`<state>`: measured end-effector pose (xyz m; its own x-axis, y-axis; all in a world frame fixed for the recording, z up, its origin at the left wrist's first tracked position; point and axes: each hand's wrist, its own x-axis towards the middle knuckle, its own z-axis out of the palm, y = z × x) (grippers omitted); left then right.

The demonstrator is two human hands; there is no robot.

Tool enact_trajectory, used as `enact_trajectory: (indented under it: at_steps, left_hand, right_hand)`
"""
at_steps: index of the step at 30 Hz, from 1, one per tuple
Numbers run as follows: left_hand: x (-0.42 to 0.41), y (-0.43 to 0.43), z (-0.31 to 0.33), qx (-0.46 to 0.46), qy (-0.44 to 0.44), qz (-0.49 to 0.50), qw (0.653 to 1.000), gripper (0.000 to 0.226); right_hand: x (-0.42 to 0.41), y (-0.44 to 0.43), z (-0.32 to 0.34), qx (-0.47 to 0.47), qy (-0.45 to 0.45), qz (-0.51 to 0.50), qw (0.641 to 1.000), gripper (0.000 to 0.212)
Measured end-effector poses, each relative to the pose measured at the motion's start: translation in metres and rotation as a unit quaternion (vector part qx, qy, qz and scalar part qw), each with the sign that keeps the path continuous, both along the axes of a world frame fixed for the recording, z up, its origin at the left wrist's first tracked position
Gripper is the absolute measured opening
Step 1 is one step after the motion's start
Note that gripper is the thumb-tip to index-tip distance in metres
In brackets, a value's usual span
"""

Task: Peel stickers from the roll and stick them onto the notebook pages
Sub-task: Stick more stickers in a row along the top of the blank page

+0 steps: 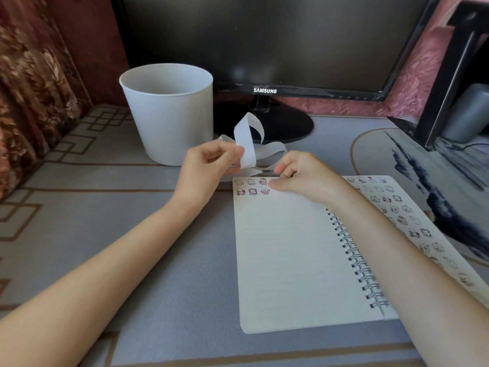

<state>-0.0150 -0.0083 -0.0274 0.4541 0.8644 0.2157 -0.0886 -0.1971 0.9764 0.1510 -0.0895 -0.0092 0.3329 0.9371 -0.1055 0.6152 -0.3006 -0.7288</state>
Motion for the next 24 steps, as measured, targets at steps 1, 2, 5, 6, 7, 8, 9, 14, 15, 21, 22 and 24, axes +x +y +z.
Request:
enact_trajectory:
  at_steps: [1,2,5,6,7,8,9,14,15,21,22,24]
  left_hand:
    - [0.0002,0.0000,-0.0005,0.000,0.000,0.001,1.000,0.021]
    - [0.0001,0.0000,-0.0006,0.001,0.002,0.002,1.000,0.021]
    - [0.0000,-0.0001,-0.0005,0.002,0.004,0.002,1.000,0.020]
    - [0.0000,-0.0003,0.0000,0.001,0.003,0.002,1.000,0.020]
    - [0.0000,-0.0004,0.0001,0.002,0.003,0.002,1.000,0.020]
    - [0.0000,-0.0007,0.0004,0.002,0.003,0.003,1.000,0.019]
    - [0.0000,-0.0008,0.0003,0.002,0.005,0.003,1.000,0.019]
    - [0.0000,-0.0006,-0.0001,0.000,0.005,0.004,1.000,0.020]
    - [-0.0001,-0.0004,-0.0002,-0.001,0.004,0.004,1.000,0.020]
    - [0.0001,-0.0008,-0.0001,-0.001,0.001,-0.001,1.000,0.022]
    - [0.0001,-0.0008,0.0000,-0.001,0.003,0.000,1.000,0.022]
    - [0.0004,-0.0008,-0.0001,-0.003,0.003,0.004,1.000,0.021]
  right_hand:
    - [0.0007,-0.0002,-0.0002,0.000,0.006,-0.001,1.000,0.022]
    - [0.0006,-0.0003,-0.0003,0.004,0.010,-0.003,1.000,0.020]
    - [-0.0019,-0.0003,-0.0019,0.024,0.021,-0.018,0.999,0.024]
    - [-0.0024,-0.0002,-0.0028,0.027,0.022,-0.020,0.999,0.028]
    - [-0.0026,0.0003,-0.0040,0.027,0.017,-0.019,0.999,0.030]
    - [-0.0028,0.0008,-0.0047,0.025,0.006,-0.017,1.000,0.031]
    - [-0.0029,0.0015,-0.0054,0.023,-0.007,-0.013,1.000,0.030]
    - [-0.0018,0.0026,-0.0042,0.017,-0.013,-0.003,1.000,0.021]
    - [-0.0010,0.0023,-0.0041,0.017,-0.011,-0.001,1.000,0.019]
    - [0.0013,0.0013,-0.0023,-0.003,0.010,0.017,1.000,0.031]
    - [0.0012,0.0013,-0.0019,-0.008,0.007,0.021,1.000,0.030]
    - [0.0022,0.0010,-0.0013,-0.014,0.007,0.026,1.000,0.025]
